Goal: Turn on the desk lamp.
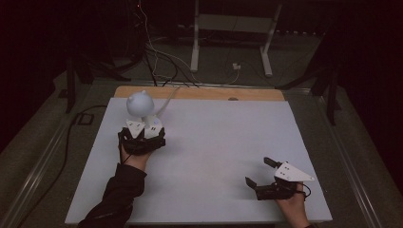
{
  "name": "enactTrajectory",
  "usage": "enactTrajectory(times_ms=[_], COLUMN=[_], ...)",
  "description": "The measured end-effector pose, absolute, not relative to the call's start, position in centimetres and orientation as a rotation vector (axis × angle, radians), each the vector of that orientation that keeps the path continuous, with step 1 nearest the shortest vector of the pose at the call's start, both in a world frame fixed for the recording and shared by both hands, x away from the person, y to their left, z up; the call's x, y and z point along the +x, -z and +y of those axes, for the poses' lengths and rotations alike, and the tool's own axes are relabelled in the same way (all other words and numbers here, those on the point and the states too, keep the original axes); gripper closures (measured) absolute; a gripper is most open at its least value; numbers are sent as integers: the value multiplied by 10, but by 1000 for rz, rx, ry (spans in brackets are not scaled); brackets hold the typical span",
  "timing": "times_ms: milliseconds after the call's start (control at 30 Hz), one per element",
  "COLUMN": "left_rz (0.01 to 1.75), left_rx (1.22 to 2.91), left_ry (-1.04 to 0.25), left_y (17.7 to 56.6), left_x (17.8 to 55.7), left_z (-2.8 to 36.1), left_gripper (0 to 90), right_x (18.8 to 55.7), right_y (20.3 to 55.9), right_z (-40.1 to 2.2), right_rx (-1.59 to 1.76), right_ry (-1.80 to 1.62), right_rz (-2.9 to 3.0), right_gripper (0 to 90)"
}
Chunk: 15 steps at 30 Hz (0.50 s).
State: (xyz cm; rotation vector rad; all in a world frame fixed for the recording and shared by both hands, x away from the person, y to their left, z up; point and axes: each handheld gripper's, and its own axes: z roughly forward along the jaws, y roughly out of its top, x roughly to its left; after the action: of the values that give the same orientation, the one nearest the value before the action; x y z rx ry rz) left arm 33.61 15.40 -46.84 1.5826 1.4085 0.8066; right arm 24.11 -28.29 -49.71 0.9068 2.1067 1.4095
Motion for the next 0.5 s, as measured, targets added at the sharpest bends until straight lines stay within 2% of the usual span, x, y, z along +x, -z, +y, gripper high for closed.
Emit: enactTrajectory(times_ms=[167, 500], left_rz=[1444, 1504], left_rx=[1571, 1566], left_ry=[-823, -810], left_y=[472, 480], left_x=[340, 349], left_z=[152, 153], left_gripper=[5, 70], right_x=[241, 241], right_y=[497, 497], right_z=[-284, -284], right_rx=[904, 903], right_ry=[-1411, -1409], right_rz=[2104, 2110], right_gripper=[0, 0])
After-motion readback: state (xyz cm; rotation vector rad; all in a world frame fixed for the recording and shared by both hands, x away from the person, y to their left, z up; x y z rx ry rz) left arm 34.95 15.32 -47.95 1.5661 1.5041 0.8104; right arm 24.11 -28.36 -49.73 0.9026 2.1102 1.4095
